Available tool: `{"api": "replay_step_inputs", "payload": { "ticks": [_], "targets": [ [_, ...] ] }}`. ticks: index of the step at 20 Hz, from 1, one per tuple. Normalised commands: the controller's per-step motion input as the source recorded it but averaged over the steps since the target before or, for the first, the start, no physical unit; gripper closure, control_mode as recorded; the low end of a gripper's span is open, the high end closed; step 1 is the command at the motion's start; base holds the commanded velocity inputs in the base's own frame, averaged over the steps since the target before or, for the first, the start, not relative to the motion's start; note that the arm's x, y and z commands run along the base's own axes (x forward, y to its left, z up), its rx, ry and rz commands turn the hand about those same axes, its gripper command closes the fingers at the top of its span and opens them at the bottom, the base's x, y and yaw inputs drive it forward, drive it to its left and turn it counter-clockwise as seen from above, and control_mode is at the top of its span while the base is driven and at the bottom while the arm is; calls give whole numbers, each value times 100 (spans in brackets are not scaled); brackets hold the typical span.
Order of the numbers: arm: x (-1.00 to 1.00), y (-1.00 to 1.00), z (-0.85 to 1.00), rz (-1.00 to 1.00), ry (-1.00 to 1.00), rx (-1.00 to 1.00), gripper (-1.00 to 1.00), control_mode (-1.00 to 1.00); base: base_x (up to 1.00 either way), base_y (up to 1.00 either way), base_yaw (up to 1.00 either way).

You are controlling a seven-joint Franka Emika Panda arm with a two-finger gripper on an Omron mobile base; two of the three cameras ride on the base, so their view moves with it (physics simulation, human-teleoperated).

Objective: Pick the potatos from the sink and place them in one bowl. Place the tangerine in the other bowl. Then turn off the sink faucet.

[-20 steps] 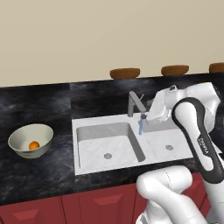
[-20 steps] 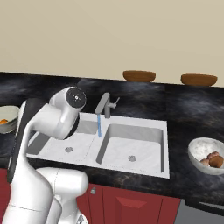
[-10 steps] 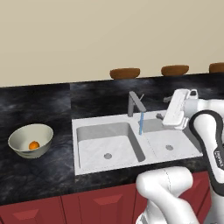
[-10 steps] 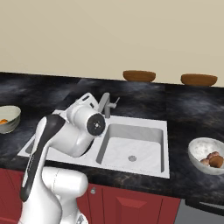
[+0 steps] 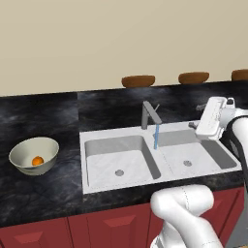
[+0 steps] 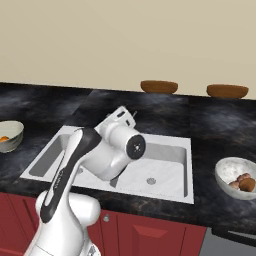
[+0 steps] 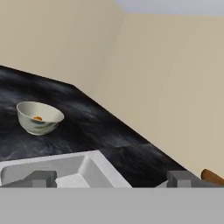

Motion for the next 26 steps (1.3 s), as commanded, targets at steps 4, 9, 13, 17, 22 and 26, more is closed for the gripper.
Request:
{"api": "replay_step_inputs", "payload": {
  "ticks": [4, 9, 13, 17, 22, 26],
  "targets": [
    [54, -13, -8, 0, 4, -2, -100, -100, 0, 0, 0],
    [47, -17, -31, -1, 4, 0, -100, -100, 0, 0, 0],
    [37, -19, -23, 0, 3, 3, -100, -100, 0, 0, 0],
    [26, -3, -4, 0, 0, 8, -100, -100, 0, 0, 0],
    [11, -1, -3, 0, 1, 8, -100, -100, 0, 0, 0],
    [7, 0, -3, 0, 5, 3, -100, -100, 0, 0, 0]
  ]
}}
